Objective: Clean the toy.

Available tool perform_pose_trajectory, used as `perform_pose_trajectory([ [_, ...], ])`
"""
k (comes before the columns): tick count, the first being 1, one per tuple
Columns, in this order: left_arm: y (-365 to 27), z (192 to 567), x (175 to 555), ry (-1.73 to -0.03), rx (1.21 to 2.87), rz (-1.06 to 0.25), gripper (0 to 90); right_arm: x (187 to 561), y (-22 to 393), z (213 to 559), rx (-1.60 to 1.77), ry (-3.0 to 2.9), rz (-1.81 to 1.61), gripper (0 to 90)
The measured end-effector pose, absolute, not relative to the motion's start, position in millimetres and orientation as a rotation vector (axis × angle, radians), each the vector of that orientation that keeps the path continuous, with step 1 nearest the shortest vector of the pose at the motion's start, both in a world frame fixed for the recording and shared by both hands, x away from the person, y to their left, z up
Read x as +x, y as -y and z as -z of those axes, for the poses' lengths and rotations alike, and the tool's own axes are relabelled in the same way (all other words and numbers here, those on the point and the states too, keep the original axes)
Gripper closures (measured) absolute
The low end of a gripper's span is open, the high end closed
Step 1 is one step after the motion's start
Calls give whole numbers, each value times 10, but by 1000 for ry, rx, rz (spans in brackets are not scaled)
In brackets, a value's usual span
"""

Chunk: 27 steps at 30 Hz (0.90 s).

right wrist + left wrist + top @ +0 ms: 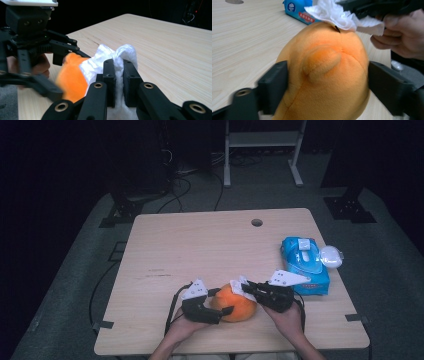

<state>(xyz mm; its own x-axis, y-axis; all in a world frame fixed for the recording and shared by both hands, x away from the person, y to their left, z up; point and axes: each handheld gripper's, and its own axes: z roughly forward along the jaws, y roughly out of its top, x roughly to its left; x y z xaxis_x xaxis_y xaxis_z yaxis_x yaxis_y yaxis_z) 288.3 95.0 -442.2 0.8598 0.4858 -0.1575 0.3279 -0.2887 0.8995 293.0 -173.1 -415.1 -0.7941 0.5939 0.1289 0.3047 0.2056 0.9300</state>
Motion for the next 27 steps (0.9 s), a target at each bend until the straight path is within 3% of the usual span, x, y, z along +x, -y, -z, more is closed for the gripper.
perform_pose_trajectory([
  [4,-922,4340,2845,-613,1906,-226,410,2812,1640,4040,777,-2222,-1647,816],
  [12,-949,4220,2808,-610,1886,-245,447,2854,1672,4068,791,-2229,-1638,818],
  [14,-939,4245,2824,-615,1880,-220,396,2864,1679,4081,797,-2231,-1628,818],
  [18,-984,4293,2890,-646,1850,-152,191,2904,1677,4145,816,-2245,-1599,818],
  [22,-984,4337,2892,-657,1871,-144,144,2956,1738,4181,862,-2236,-1612,817],
  [23,-970,4347,2881,-649,1889,-162,150,2950,1736,4177,858,-2239,-1609,817],
  [27,-963,4339,2849,-643,1899,-229,322,2855,1671,4088,824,-2231,-1594,816],
])
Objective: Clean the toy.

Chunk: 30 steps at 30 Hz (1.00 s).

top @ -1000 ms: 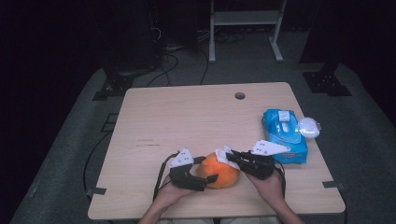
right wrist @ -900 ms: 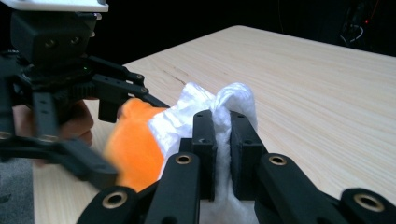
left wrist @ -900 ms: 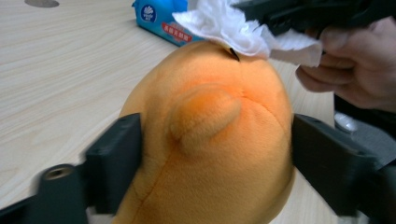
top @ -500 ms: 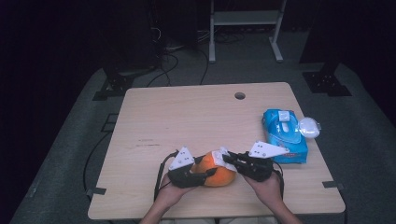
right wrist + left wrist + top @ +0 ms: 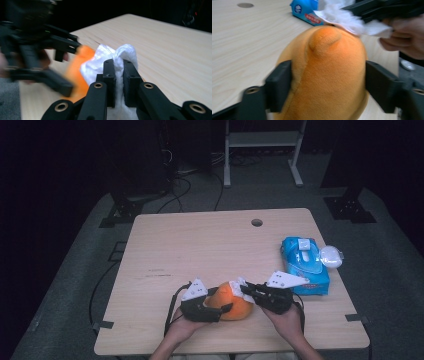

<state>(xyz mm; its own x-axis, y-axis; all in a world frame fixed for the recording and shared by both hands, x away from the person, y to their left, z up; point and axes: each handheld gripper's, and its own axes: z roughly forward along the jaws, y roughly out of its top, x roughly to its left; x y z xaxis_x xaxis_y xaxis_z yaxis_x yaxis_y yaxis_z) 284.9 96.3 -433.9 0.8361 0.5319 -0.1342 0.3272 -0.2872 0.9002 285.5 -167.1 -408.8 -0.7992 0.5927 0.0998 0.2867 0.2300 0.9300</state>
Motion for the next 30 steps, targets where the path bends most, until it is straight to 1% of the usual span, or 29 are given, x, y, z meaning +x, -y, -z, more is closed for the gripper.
perform_pose_trajectory([
  [4,-943,4278,2821,-634,1886,-262,419,2690,1512,3942,678,-2254,-1601,817],
  [7,-960,4222,2810,-618,1879,-260,428,2725,1539,3989,695,-2254,-1602,818],
  [9,-977,4246,2831,-629,1869,-214,391,2812,1628,4054,762,-2249,-1619,818],
  [11,-994,4266,2868,-645,1858,-167,307,2860,1666,4111,795,-2249,-1604,818],
  [14,-1006,4292,2908,-667,1848,-152,237,2890,1694,4131,821,-2243,-1602,818],
  [15,-1004,4307,2909,-670,1859,-156,231,2890,1693,4128,825,-2240,-1601,817],
  [16,-1006,4311,2905,-662,1871,-169,244,2891,1690,4129,826,-2239,-1601,817],
  [18,-1020,4309,2892,-638,1906,-207,319,2900,1688,4140,840,-2242,-1613,817],
  [19,-1028,4308,2895,-638,1912,-210,342,2921,1701,4153,851,-2240,-1613,817],
  [23,-1103,4333,2926,-653,1908,-178,341,3035,1801,4250,932,-2231,-1588,817],
  [24,-1113,4335,2936,-659,1900,-165,331,3066,1835,4290,967,-2231,-1592,817],
  [25,-1114,4327,2944,-671,1886,-133,301,3090,1862,4330,996,-2231,-1594,817],
  [27,-1090,4303,2957,-697,1869,-105,192,3113,1878,4378,1041,-2229,-1622,816],
  [28,-1057,4295,2953,-711,1870,-107,140,3105,1866,4369,1038,-2227,-1633,816],
  [29,-1031,4290,2945,-711,1890,-133,112,3086,1838,4337,1015,-2229,-1636,816],
  [30,-1012,4296,2933,-714,1900,-169,112,3062,1809,4303,990,-2231,-1641,816],
])
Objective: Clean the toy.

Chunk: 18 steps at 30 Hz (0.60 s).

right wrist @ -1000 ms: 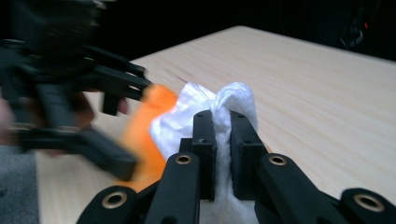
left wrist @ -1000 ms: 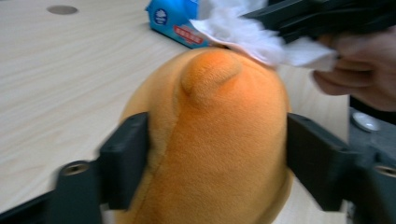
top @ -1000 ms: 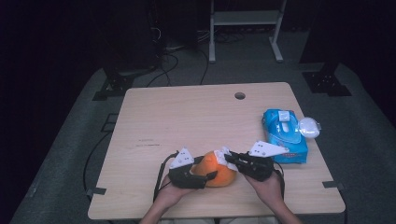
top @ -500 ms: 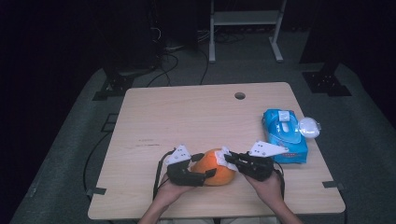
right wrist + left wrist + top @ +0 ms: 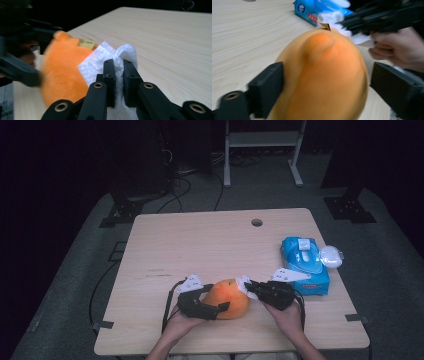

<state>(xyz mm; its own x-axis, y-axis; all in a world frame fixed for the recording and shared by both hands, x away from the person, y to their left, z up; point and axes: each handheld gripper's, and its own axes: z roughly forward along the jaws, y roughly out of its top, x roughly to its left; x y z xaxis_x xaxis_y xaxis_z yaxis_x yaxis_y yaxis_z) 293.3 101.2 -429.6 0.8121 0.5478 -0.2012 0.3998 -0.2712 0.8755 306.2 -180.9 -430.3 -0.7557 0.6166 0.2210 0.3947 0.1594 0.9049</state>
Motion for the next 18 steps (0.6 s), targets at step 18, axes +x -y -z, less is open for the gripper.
perform_pose_trajectory([
  [18,-1069,4312,2831,-618,1989,-209,323,3044,1775,4314,974,-2238,-1643,816],
])
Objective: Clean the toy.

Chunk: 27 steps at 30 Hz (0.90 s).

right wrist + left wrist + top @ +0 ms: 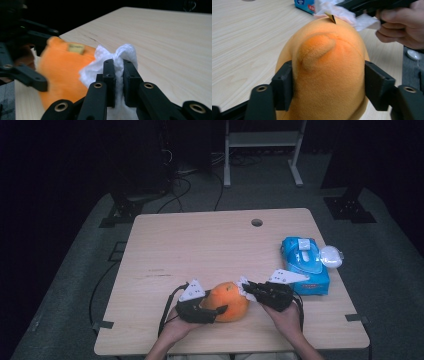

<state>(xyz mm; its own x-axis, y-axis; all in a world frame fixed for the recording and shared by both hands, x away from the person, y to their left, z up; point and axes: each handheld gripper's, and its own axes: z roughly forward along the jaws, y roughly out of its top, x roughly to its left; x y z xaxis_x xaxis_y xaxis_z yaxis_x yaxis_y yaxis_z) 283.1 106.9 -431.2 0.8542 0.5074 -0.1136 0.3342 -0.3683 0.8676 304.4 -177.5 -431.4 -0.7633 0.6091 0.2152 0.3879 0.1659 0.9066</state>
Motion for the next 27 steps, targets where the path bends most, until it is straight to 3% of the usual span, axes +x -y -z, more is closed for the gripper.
perform_pose_trajectory([
  [5,-1189,4331,2882,-646,2007,-178,344,3155,1855,4518,1118,-2258,-1625,816],
  [11,-1281,4371,2942,-673,1989,-141,341,3085,1787,4399,1053,-2245,-1660,815],
  [16,-1311,4379,2966,-696,1973,-118,344,3161,1834,4530,1148,-2258,-1668,815],
  [27,-1177,4126,2832,-656,1920,-201,372,2936,1671,4200,907,-2221,-1731,814],
])
